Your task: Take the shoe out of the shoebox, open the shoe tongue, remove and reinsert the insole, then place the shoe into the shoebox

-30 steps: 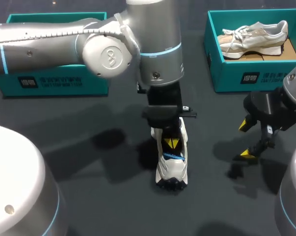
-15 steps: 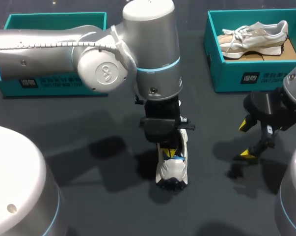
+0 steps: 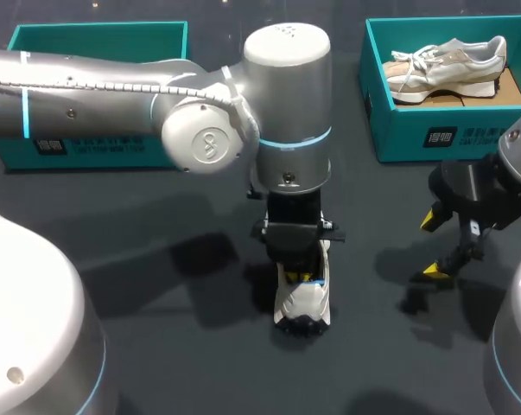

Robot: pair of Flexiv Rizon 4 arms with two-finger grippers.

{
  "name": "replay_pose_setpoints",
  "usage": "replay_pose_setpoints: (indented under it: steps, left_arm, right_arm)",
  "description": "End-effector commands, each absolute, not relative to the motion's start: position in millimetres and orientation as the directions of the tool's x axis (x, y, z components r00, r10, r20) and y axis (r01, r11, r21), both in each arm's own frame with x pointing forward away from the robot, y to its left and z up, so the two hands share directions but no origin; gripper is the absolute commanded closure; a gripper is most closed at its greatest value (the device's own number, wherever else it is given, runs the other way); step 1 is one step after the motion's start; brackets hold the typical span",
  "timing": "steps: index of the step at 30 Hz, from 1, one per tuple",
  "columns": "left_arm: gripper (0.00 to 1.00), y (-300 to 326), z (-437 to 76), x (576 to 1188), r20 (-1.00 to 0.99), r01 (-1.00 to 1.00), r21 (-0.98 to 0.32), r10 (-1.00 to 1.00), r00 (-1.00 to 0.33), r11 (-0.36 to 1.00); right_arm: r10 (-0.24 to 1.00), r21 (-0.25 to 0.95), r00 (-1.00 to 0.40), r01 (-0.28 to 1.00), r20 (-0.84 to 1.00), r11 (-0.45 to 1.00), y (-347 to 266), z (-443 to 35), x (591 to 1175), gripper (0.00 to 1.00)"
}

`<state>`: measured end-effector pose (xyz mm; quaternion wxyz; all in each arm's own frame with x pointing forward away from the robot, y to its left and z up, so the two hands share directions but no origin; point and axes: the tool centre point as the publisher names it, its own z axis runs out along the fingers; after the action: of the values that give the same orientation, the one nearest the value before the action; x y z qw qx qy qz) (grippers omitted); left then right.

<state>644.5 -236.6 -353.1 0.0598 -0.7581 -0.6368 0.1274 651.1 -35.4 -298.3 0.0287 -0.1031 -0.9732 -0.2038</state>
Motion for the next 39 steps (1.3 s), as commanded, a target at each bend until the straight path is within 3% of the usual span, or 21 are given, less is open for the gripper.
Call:
replay_pose_setpoints:
  steps: [1,10,26,39]
  left_arm:
    - [1.00,-243.0,-377.4,647.5,-0.101,0.953,-0.254,0.984,0.144,-0.165]
    - [1.00,-243.6,-399.2,668.7,-0.065,0.970,-0.219,0.994,0.088,-0.100]
    - [1.00,-243.5,-316.0,652.4,-0.220,0.954,-0.227,0.965,0.145,-0.196]
    - [1.00,-246.0,-341.9,632.7,-0.156,0.942,-0.247,0.969,0.193,-0.227]
  right_arm:
    - [0.190,0.390,-0.977,0.212,0.095,0.896,-35.4,-298.6,649.3,0.00]
    - [0.190,0.390,-0.977,0.212,0.095,0.896,-35.4,-298.6,649.3,0.00]
    - [0.190,0.390,-0.977,0.212,0.095,0.896,-35.4,-298.6,649.3,0.00]
    - [0.190,0.390,-0.977,0.212,0.095,0.896,-35.4,-298.6,649.3,0.00]
